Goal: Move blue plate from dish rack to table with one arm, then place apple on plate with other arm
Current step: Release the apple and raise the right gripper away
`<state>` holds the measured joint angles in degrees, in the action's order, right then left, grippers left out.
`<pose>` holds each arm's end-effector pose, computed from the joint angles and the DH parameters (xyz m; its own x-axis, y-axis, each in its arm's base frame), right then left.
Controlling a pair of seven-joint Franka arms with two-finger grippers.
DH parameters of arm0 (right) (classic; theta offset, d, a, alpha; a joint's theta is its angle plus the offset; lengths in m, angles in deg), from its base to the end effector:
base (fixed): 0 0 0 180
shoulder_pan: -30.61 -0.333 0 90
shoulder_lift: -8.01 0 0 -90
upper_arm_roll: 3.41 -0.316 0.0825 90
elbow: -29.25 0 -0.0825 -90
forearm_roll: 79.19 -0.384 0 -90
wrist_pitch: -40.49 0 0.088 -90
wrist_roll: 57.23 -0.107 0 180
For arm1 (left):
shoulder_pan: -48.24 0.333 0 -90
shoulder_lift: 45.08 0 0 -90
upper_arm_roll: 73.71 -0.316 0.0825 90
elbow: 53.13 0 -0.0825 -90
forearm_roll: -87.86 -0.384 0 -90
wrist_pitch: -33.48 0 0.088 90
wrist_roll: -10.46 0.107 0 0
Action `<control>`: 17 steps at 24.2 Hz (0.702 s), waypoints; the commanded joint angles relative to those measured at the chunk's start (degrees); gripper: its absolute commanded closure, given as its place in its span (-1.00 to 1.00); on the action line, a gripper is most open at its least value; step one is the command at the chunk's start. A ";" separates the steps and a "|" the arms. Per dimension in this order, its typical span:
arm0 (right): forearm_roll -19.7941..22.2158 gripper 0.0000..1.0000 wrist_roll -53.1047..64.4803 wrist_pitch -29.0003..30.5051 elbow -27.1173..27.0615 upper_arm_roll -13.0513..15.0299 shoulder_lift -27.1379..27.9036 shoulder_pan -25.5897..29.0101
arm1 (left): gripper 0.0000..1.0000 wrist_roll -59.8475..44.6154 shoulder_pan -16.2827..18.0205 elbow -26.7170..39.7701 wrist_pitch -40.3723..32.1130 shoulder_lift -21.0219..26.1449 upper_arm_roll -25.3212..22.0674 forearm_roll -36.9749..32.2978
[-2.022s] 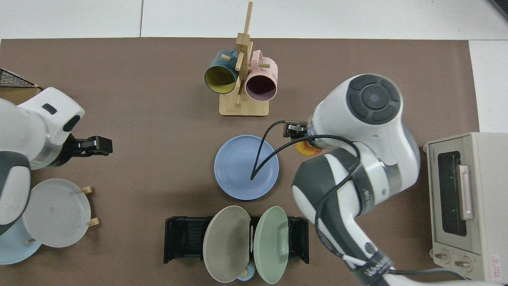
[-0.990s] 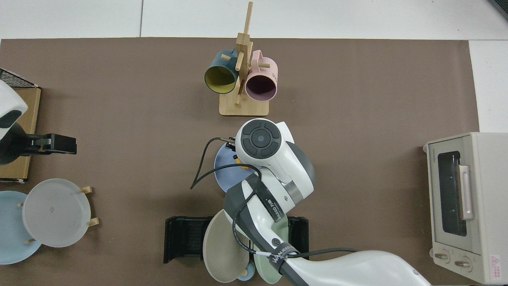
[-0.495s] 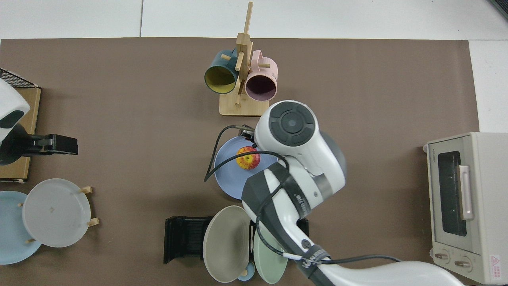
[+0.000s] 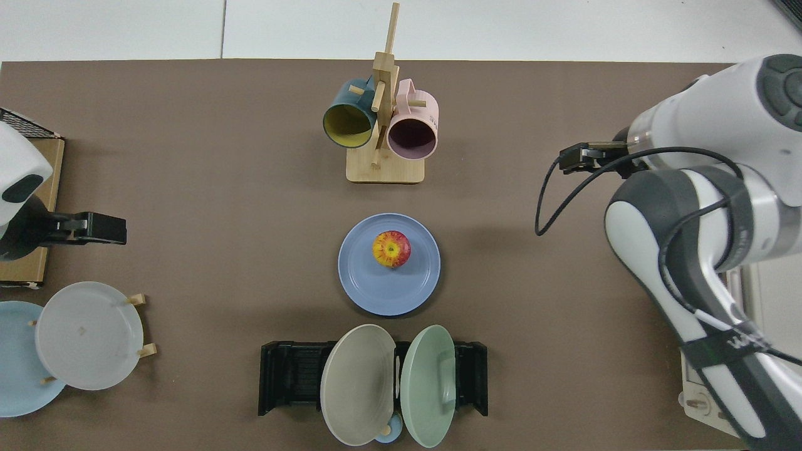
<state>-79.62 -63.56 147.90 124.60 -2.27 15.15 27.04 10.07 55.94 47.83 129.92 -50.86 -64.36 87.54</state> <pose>0.6101 0.0271 0.5348 0.9939 -0.0700 0.0847 -0.0691 -0.9975 -0.0143 0.5305 -0.0186 0.5974 0.9995 -0.0221 0.0208 -0.0217 -0.9995 -0.0218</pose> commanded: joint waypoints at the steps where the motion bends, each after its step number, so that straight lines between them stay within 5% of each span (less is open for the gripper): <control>1: -0.80 -1.00 0.80 -4.65 1.51 -1.05 -5.91 0.49 | -1.00 0.74 -0.76 0.20 0.33 0.07 -0.56 1.29; 17: -0.89 -1.00 -7.99 -3.00 1.77 -1.23 -5.65 0.84 | -1.00 0.48 -0.85 0.47 0.33 0.07 -0.47 1.29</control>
<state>-79.78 -69.76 142.60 125.37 -2.99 9.33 27.11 10.13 55.93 47.88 129.92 -50.55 -64.34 88.10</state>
